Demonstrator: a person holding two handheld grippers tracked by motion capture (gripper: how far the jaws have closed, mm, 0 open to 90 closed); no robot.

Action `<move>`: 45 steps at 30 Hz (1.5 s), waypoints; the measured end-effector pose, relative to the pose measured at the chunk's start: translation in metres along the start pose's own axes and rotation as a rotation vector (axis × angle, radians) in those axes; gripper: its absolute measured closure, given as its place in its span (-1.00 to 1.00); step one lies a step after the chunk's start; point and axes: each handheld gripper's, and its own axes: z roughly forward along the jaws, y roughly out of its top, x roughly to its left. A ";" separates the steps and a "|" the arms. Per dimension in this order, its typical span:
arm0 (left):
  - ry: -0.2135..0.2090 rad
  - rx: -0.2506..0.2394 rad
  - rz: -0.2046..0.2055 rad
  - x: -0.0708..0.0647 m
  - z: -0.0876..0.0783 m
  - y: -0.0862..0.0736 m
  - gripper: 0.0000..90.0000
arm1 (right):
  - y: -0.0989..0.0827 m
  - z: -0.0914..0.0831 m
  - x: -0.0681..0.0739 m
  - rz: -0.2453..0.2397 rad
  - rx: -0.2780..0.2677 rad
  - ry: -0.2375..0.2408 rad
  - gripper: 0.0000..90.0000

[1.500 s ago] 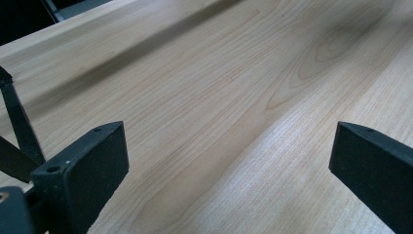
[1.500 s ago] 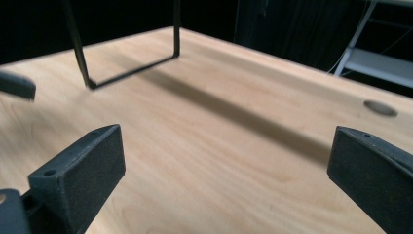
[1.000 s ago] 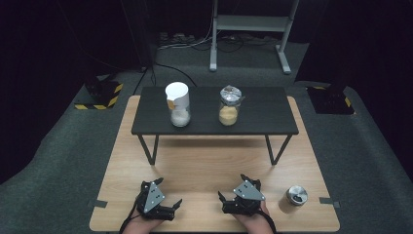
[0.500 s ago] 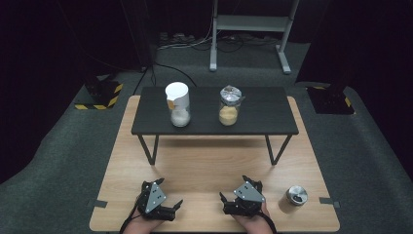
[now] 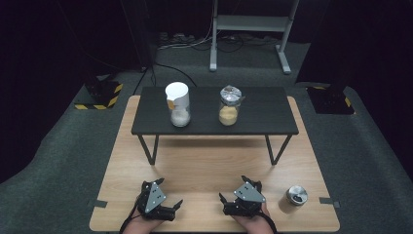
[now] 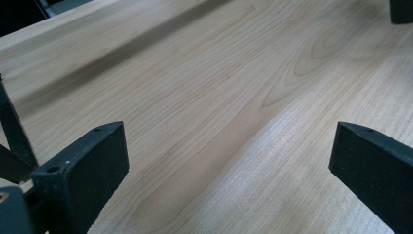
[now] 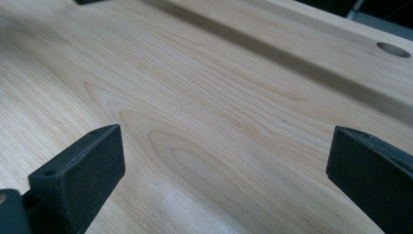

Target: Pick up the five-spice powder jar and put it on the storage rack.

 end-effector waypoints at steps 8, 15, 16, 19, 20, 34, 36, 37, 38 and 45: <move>-0.003 -0.002 0.000 0.000 0.000 0.000 -0.98 | 0.002 -0.005 0.002 -0.004 -0.030 0.013 -1.00; -0.006 -0.006 0.000 0.000 0.000 0.000 -0.98 | 0.008 -0.014 0.002 -0.011 -0.061 0.006 -1.00; -0.006 -0.007 -0.001 0.000 -0.001 0.000 -0.98 | 0.009 -0.017 0.001 -0.011 -0.064 0.002 -1.00; -0.008 -0.007 0.001 0.000 -0.001 0.000 -0.98 | 0.011 -0.021 -0.001 0.005 -0.066 0.001 -1.00; -0.008 -0.007 0.000 0.000 -0.001 0.000 -0.98 | 0.012 -0.022 -0.002 0.009 -0.069 0.000 -1.00; -0.011 -0.010 0.002 0.000 -0.001 0.000 -0.98 | 0.022 -0.045 -0.017 0.053 -0.103 -0.019 -1.00; -0.011 -0.010 0.002 0.000 -0.001 0.000 -0.98 | 0.023 -0.048 -0.019 0.060 -0.109 -0.023 -1.00; -0.011 -0.010 0.002 0.000 -0.001 0.000 -0.98 | 0.023 -0.048 -0.019 0.060 -0.109 -0.023 -1.00; -0.011 -0.010 0.002 0.000 -0.001 0.000 -0.98 | 0.024 -0.051 -0.021 0.065 -0.115 -0.029 -1.00; -0.013 -0.011 0.000 0.000 -0.001 -0.001 -0.98 | 0.026 -0.063 -0.029 0.086 -0.132 -0.043 -1.00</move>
